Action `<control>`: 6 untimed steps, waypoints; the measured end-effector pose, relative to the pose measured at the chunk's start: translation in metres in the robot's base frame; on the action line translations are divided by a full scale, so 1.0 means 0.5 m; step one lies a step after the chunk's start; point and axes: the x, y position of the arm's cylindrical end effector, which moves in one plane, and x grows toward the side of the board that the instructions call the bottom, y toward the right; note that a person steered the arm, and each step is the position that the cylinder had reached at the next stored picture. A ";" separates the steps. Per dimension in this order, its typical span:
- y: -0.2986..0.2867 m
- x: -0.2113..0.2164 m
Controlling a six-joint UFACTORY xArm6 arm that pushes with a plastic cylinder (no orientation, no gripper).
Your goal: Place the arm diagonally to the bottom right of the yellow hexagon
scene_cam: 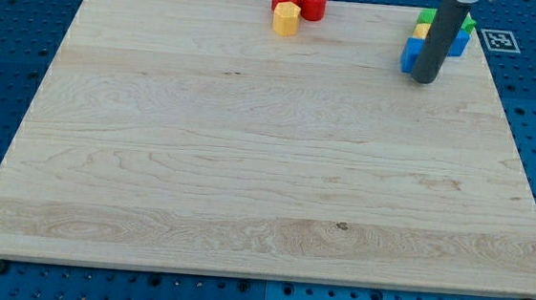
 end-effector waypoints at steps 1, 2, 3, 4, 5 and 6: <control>0.000 0.000; -0.010 0.017; -0.069 0.062; -0.152 0.039; -0.194 -0.018; -0.194 -0.022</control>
